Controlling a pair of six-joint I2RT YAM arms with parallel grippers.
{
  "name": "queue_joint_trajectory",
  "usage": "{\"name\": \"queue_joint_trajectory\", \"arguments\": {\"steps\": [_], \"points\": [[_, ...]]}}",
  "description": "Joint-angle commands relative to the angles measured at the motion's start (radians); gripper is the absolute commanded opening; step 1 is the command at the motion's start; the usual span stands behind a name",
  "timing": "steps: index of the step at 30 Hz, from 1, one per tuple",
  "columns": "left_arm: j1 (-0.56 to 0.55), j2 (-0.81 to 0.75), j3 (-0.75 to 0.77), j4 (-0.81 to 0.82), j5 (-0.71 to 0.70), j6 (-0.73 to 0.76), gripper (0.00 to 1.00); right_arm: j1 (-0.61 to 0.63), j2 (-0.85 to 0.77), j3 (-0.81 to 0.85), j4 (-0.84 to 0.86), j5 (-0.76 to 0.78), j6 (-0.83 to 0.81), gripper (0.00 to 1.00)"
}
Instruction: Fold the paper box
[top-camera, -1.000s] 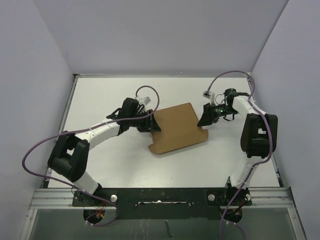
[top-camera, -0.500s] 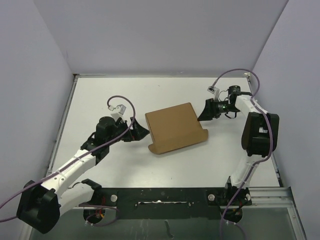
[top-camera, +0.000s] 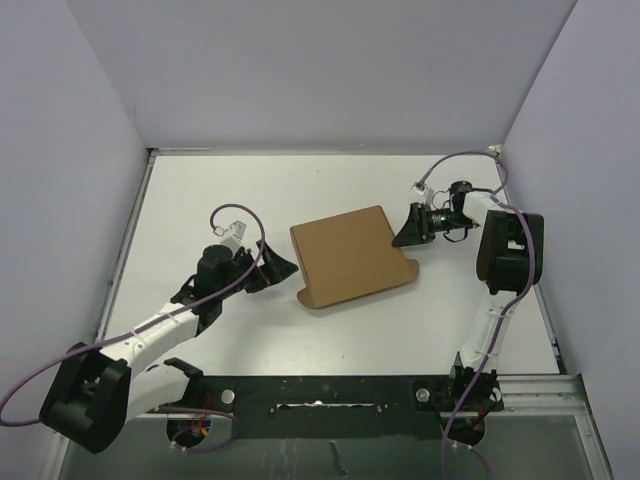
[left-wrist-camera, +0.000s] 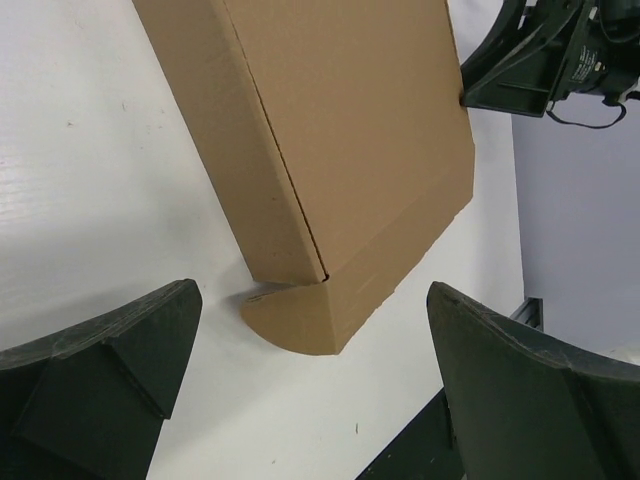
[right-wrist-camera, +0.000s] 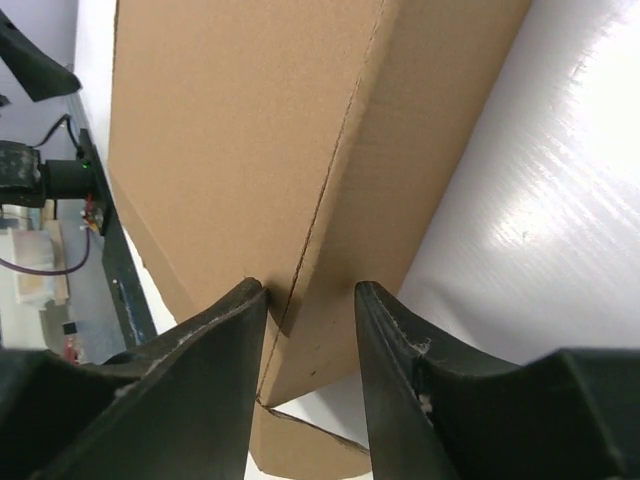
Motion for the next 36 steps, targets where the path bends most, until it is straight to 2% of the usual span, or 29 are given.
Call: {"name": "queue_joint_trajectory", "arguments": {"steps": [1,9,27,36], "points": [[0.004,0.054,0.015,0.134,-0.018,-0.070,0.98,-0.013,0.030,0.029,0.005,-0.044,0.024,0.38],[-0.020,0.184,0.019,0.225,-0.053,-0.158,0.98,-0.043,0.076,0.007,0.014,-0.062,0.052,0.30],[-0.068,0.417,0.052,0.404,-0.132,-0.250,0.98,-0.071,0.103,-0.010,0.025,-0.054,0.066,0.27],[-0.099,0.475,0.065,0.486,-0.165,-0.266,0.98,-0.097,0.119,-0.018,0.030,-0.068,0.077,0.24]]}}
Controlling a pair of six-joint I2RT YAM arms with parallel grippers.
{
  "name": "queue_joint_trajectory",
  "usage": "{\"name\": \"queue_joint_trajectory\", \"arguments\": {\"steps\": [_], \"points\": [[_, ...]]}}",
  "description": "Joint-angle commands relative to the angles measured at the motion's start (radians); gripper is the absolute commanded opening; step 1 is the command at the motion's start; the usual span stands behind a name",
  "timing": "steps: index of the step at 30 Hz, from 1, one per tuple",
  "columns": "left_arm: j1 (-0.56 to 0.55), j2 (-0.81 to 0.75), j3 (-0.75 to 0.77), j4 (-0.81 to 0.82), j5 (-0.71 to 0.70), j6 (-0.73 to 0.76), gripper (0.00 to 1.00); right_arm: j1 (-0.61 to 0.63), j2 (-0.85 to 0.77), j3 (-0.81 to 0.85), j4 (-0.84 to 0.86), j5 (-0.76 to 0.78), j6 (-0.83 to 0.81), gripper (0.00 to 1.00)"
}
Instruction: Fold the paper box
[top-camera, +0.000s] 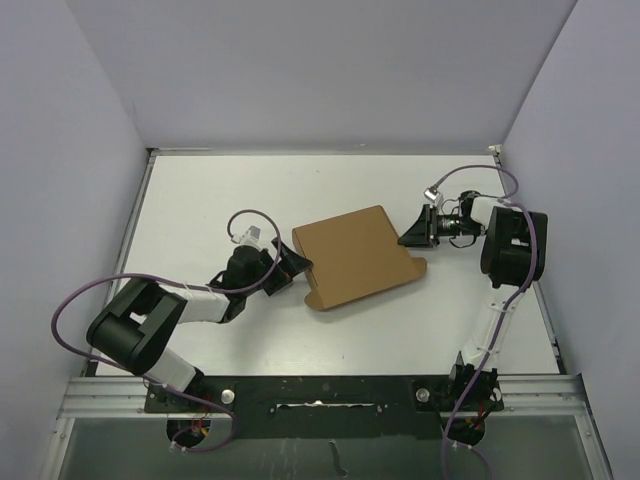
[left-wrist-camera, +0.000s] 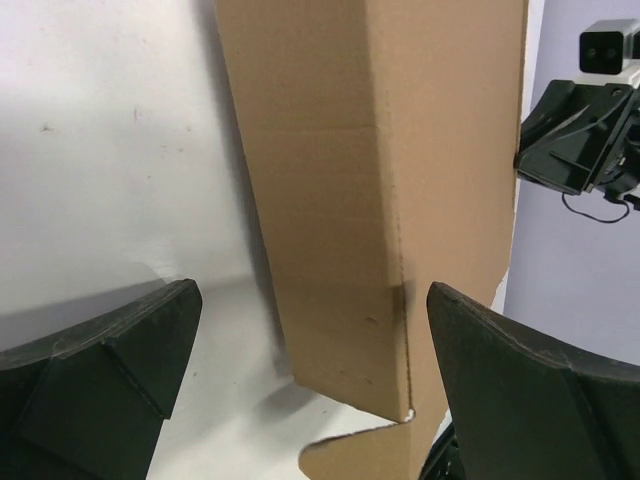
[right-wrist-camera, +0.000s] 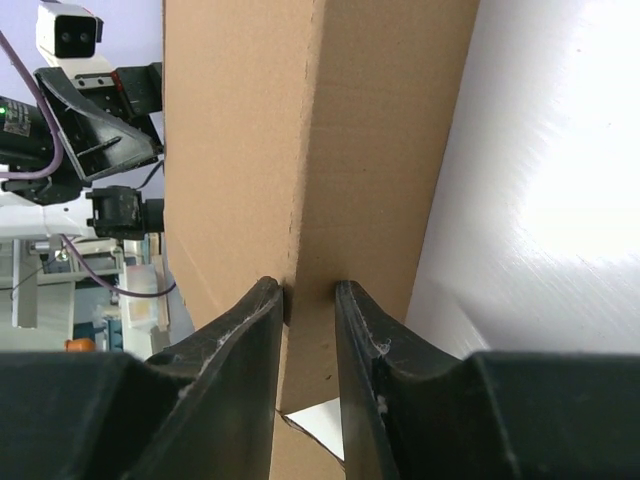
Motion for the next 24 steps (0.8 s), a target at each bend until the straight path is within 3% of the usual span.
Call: {"name": "queue_joint_trajectory", "arguments": {"steps": [1,24], "points": [[-0.014,0.029,0.039,0.131,-0.037,-0.023,0.98,-0.023,0.039,-0.017,0.032,0.080,-0.020,0.24],[-0.125,0.139,0.037,0.367,-0.194,-0.141,0.95,-0.028,0.075,-0.013,0.023,0.094,-0.026,0.23]]}}
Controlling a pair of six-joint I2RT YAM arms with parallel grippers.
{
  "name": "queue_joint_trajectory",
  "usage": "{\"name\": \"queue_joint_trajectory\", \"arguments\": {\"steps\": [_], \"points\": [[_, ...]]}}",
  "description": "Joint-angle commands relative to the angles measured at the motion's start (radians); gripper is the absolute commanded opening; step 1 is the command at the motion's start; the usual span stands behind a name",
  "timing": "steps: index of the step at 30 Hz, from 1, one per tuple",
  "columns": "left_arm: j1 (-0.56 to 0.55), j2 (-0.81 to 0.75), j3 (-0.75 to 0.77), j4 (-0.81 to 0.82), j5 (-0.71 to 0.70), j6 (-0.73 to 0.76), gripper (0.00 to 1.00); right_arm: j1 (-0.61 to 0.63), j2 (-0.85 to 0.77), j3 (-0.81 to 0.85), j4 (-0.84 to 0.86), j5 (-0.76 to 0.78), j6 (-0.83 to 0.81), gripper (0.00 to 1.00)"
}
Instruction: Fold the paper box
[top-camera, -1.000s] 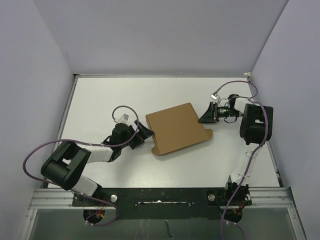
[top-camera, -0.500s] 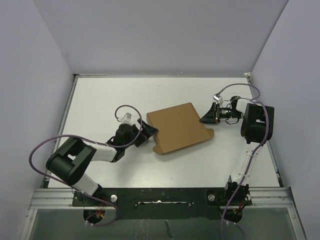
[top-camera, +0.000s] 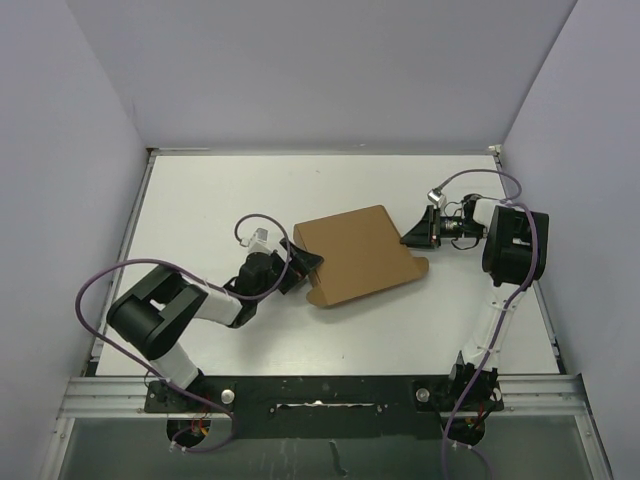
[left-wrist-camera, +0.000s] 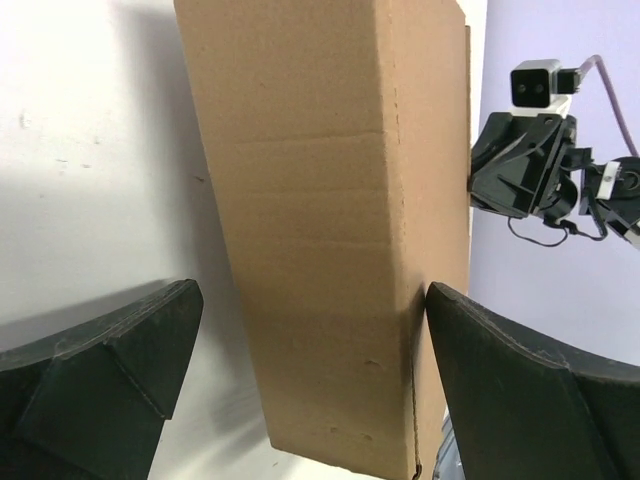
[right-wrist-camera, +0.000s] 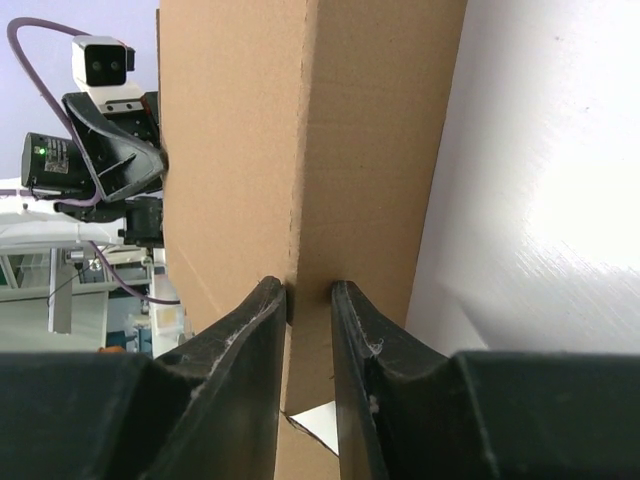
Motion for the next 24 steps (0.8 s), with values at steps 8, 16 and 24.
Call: {"name": "queue_joint_trajectory", "arguments": {"steps": [8,16,24], "points": [[-0.060,-0.026,0.034,0.124,-0.135,-0.078,0.77,-0.005,0.030,-0.011,0.022,0.139,-0.052,0.24],[-0.072,-0.098,0.045,0.060,-0.162,-0.087,0.57,0.000,-0.035,0.001,0.011,0.102,-0.082,0.31],[-0.076,-0.202,0.049,-0.044,-0.193,-0.090,0.54,-0.021,-0.193,0.020,-0.019,0.130,-0.141,0.48]]}}
